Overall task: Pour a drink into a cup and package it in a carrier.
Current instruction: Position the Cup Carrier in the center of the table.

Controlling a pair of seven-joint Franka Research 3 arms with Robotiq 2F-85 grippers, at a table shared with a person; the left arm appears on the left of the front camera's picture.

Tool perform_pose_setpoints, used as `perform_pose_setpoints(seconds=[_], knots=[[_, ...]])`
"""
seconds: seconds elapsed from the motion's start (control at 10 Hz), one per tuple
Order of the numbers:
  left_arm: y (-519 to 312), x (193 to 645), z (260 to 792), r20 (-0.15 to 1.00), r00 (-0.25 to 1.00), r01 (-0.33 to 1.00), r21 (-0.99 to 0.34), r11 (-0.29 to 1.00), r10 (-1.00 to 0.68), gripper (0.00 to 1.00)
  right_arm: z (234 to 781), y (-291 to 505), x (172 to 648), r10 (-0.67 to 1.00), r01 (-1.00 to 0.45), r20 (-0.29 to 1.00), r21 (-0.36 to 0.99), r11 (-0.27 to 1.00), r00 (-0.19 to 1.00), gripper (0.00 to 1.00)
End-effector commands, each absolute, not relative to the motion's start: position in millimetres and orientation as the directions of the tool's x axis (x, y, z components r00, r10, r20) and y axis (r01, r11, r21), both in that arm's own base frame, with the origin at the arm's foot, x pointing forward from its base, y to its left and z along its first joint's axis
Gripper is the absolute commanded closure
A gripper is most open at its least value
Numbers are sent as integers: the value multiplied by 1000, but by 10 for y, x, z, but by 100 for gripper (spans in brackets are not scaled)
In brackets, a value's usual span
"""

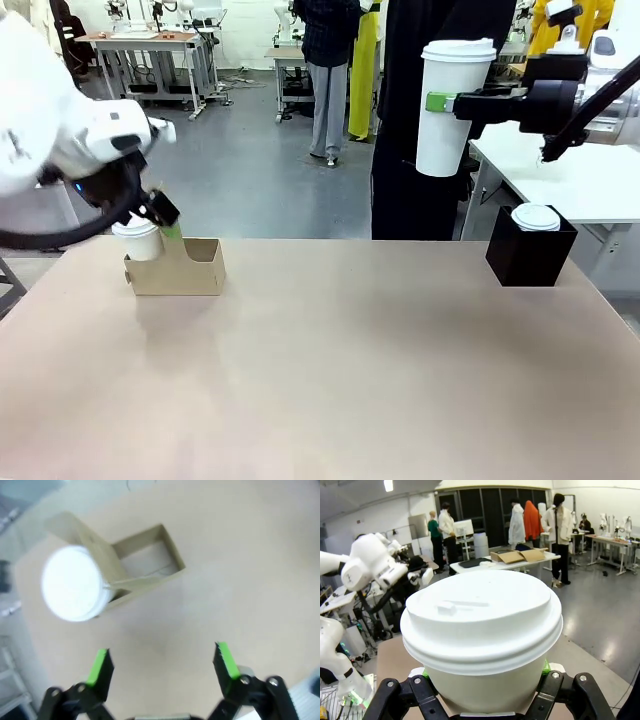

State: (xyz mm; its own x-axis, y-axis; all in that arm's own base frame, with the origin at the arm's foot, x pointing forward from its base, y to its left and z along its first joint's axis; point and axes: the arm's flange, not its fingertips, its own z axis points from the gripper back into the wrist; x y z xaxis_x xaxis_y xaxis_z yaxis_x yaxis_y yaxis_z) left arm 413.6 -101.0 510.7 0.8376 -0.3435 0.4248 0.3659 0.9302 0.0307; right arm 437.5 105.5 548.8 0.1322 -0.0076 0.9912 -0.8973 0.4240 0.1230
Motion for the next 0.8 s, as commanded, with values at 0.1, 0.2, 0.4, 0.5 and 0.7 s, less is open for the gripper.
perform_pose_setpoints(seconds=[0.1, 0.2, 0.4, 0.5, 0.7], knots=[[-1016, 4527, 5413, 350, 902, 277, -19, 961, -253, 0, 5544, 1072, 4409, -19, -897, 992, 123, 424, 127, 20], [-1001, 4677, 5435, 330, 916, 250, -22, 968, -229, 0, 5544, 1072, 4409, -19, -897, 992, 123, 424, 127, 20], [-992, 5013, 5382, 277, 947, 176, -34, 984, -160, 0, 5544, 1072, 4409, -19, -897, 992, 123, 424, 127, 20], [-981, 5133, 5363, 264, 955, 154, -37, 987, -139, 0, 5544, 1072, 4409, -19, -897, 992, 123, 424, 127, 20], [-985, 5292, 5260, 250, 965, 86, -9, 996, -81, 0, 5544, 1072, 4409, -19, -897, 992, 123, 424, 127, 20]])
